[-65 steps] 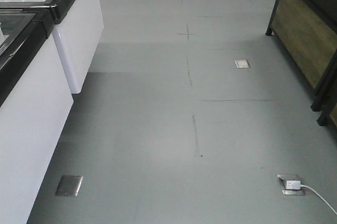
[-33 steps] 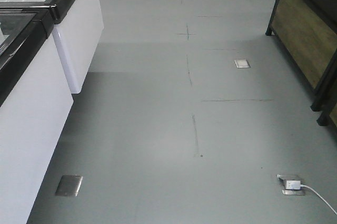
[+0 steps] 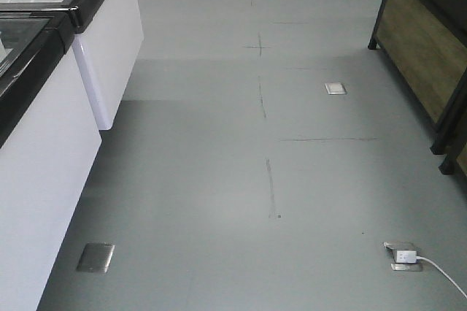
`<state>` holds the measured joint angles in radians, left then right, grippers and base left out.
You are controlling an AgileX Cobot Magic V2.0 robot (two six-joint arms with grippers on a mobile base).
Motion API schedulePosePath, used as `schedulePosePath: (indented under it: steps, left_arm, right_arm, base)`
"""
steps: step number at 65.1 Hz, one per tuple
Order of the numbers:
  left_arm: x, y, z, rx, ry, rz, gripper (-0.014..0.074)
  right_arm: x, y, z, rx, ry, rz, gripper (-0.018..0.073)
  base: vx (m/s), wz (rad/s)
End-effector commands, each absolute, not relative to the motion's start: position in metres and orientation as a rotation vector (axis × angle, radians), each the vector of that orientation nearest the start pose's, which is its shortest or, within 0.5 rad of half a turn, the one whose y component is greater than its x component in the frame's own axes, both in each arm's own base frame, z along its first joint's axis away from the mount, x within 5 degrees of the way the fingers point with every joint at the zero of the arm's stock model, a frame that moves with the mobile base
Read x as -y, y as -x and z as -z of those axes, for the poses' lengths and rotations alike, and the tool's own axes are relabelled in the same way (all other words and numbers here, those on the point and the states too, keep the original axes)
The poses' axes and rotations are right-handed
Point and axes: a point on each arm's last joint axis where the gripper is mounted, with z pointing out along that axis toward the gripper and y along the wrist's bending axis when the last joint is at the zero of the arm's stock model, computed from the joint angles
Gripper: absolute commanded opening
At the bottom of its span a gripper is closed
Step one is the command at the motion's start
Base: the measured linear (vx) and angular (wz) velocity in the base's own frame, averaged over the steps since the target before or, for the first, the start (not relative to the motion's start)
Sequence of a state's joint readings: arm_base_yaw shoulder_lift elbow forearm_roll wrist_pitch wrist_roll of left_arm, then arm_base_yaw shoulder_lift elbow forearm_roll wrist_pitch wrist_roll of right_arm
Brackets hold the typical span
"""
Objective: Left arm holds basket, right arm returns cookies
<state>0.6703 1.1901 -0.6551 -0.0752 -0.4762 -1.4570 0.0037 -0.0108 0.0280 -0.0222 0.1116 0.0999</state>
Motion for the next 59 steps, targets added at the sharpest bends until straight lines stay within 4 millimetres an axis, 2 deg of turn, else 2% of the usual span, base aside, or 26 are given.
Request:
schedulePosePath:
  steps: [1,21,59]
  left_arm:
    - [-0.164,-0.202,-0.327,-0.628,1.344,0.691,0.0428]
    - [-0.172,-0.211,-0.321,-0.579,1.3,0.722,0.0428]
    - [-0.172,-0.219,-0.318,-0.562,1.258,0.752,0.0428]
  right_arm:
    - [0.0,-0.057,-0.195,-1.545,-0.052,-0.051,-0.0006]
    - [0.0,-0.057,-0.195,-1.545,-0.052,-0.051,-0.0006]
    - [0.0,-0.057,-0.195,-1.545,-0.052,-0.051,-0.0006]
  base:
    - [0.0,0.0]
    - [0.0,0.0]
    - [0.0,0.0]
